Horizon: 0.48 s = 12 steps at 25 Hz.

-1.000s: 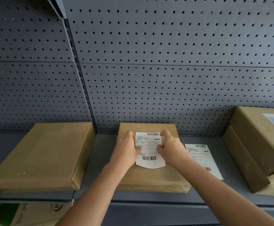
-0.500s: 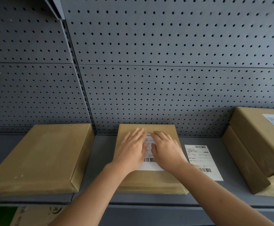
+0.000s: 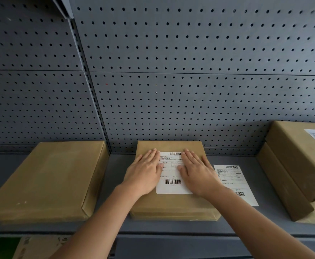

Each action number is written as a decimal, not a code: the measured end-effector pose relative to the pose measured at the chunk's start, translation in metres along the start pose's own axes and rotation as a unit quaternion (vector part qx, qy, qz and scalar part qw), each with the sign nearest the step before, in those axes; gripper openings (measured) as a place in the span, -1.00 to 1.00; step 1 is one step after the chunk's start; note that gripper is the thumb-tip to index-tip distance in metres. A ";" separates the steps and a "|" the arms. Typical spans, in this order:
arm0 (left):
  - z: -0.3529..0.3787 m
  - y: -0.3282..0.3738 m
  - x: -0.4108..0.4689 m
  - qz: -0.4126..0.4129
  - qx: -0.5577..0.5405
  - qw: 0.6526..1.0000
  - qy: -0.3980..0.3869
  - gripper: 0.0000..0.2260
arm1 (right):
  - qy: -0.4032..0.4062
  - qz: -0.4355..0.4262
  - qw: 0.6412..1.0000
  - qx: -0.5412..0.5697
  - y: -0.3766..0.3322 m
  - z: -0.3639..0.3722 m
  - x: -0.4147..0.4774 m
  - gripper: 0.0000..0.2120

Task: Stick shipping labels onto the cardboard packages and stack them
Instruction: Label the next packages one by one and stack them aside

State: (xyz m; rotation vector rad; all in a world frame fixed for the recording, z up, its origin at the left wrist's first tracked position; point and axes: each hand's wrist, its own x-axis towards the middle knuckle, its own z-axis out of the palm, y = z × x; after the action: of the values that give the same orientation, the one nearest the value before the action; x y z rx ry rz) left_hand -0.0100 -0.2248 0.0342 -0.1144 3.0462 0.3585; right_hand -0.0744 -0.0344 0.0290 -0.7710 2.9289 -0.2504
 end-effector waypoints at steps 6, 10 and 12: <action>-0.006 0.004 -0.016 0.008 -0.016 1.000 0.016 -0.47 | 0.020 0.002 1.000 0.014 0.000 -0.007 -0.016 -0.42; -0.002 0.027 -0.046 0.067 -0.010 0.998 0.015 -0.49 | 0.022 -0.086 0.996 0.013 -0.026 -0.005 -0.044 -0.35; 0.003 0.029 -0.054 0.072 -0.002 0.997 0.008 -0.49 | 0.005 -0.107 0.994 0.005 -0.032 0.000 -0.050 -0.34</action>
State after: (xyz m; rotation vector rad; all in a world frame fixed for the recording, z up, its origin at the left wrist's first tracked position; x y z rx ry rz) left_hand 0.0411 -0.1924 0.0421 0.1039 3.0775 0.3761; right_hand -0.0152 -0.0371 0.0374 -1.0853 2.8520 -0.2873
